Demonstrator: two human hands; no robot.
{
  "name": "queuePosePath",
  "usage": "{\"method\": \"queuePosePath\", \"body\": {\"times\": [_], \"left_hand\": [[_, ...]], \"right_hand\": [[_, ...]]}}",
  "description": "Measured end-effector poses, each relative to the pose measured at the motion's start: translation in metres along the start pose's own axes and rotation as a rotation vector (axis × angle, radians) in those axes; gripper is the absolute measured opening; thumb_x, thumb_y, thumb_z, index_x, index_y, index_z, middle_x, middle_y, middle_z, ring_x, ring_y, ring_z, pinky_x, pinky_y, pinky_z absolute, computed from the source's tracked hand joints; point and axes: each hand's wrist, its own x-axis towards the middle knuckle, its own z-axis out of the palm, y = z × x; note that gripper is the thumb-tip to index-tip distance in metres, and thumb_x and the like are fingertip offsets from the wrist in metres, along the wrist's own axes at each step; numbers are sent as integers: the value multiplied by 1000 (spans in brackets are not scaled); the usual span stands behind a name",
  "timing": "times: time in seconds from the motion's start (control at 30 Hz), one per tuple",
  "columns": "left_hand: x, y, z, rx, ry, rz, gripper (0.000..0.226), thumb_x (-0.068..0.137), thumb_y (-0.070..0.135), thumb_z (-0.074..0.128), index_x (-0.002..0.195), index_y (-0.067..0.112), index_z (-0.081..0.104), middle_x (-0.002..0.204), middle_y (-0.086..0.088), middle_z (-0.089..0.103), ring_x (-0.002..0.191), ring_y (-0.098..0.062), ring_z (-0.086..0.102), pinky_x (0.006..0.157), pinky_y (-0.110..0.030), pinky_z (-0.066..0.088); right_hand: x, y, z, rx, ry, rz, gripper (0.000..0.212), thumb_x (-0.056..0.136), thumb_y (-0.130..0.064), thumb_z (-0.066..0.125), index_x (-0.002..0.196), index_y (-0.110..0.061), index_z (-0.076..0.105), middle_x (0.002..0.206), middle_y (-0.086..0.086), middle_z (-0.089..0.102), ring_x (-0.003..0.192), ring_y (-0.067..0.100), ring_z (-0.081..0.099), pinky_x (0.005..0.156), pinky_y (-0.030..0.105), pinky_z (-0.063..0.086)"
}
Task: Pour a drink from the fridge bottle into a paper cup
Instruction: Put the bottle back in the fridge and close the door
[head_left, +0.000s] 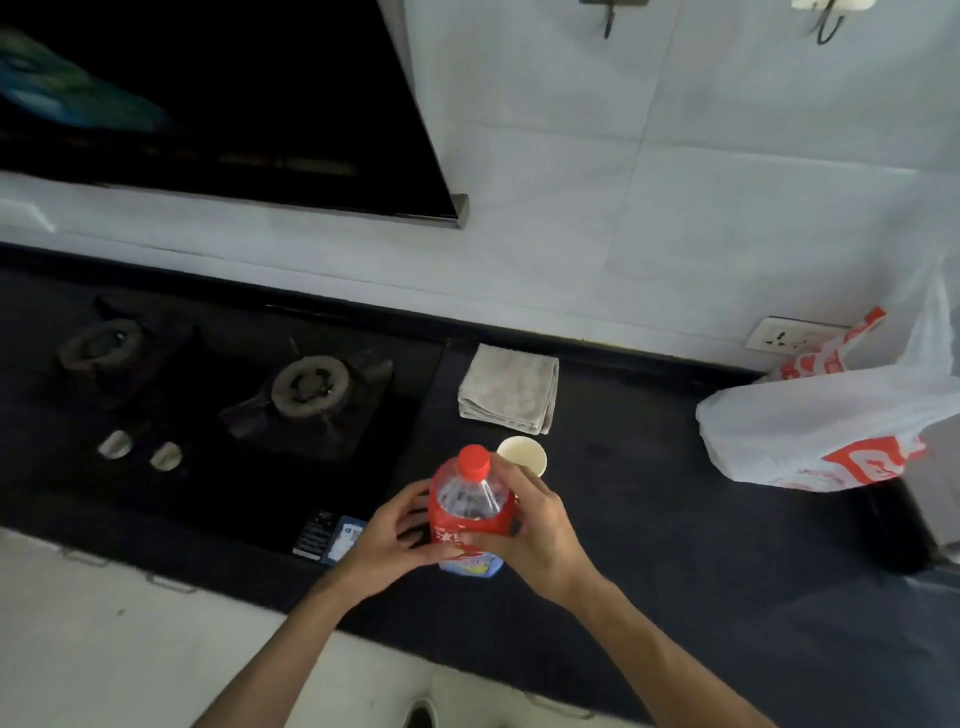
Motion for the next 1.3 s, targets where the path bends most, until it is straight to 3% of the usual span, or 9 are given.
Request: {"method": "queuePosePath", "body": {"times": [0.1, 0.27, 0.43, 0.53, 0.7, 0.87, 1.0, 1.3], "left_hand": [[-25, 19, -8, -104, -15, -21, 80, 69, 30, 89, 139, 24, 51, 135, -7, 62, 128, -29, 58, 108, -50, 46], [-75, 66, -27, -542, 120, -32, 96, 52, 46, 93, 137, 18, 56, 132, -17, 63, 121, -42, 59, 104, -58, 46], [-133, 109, -68, -719, 337, 31, 92, 62, 52, 81, 140, 13, 52, 142, -23, 54, 129, -49, 51, 108, -63, 40], [-167, 130, -94, -768, 415, 70, 78, 82, 56, 56, 145, 12, 47, 144, -24, 51, 128, -49, 52, 108, -63, 39], [-237, 158, -130, -820, 586, 176, 70, 92, 57, 43, 145, 11, 44, 139, -29, 54, 121, -53, 56, 104, -66, 41], [-314, 162, -164, -938, 740, 288, 72, 94, 61, 38, 148, 14, 39, 140, -32, 51, 118, -56, 57, 104, -70, 38], [-383, 154, -188, -975, 848, 343, 75, 94, 64, 35, 151, 16, 34, 145, -34, 43, 121, -59, 52, 101, -74, 37], [-554, 114, -226, -1024, 1044, 431, 71, 95, 59, 38, 150, 14, 36, 138, -38, 46, 117, -62, 53, 95, -74, 40]], "right_hand": [[19, -29, -12, 83, -102, -98, 81, 73, -44, 83, 143, -40, 43, 131, -8, 55, 122, 11, 55, 98, 36, 52], [64, -99, -16, 229, -277, -251, 78, 75, -27, 85, 143, -30, 46, 134, -4, 58, 124, 15, 57, 99, 41, 52], [99, -181, 1, 363, -488, -366, 72, 78, -4, 80, 138, -23, 47, 128, -7, 61, 117, 9, 62, 90, 25, 54], [113, -227, 22, 382, -571, -409, 69, 78, -1, 79, 136, -24, 49, 123, -7, 63, 111, 6, 64, 82, 20, 55], [126, -303, 71, 428, -658, -447, 69, 78, -2, 79, 137, -25, 52, 115, -3, 68, 102, 8, 69, 74, 21, 56], [121, -370, 129, 485, -762, -459, 74, 79, -3, 79, 143, -22, 49, 118, 11, 68, 103, 21, 70, 81, 34, 60], [97, -422, 184, 490, -850, -486, 69, 77, -11, 81, 136, -33, 53, 126, 10, 64, 111, 24, 66, 86, 41, 60], [5, -522, 311, 514, -1024, -495, 65, 78, -11, 79, 134, -34, 55, 111, -4, 69, 98, 14, 71, 75, 33, 60]]}}
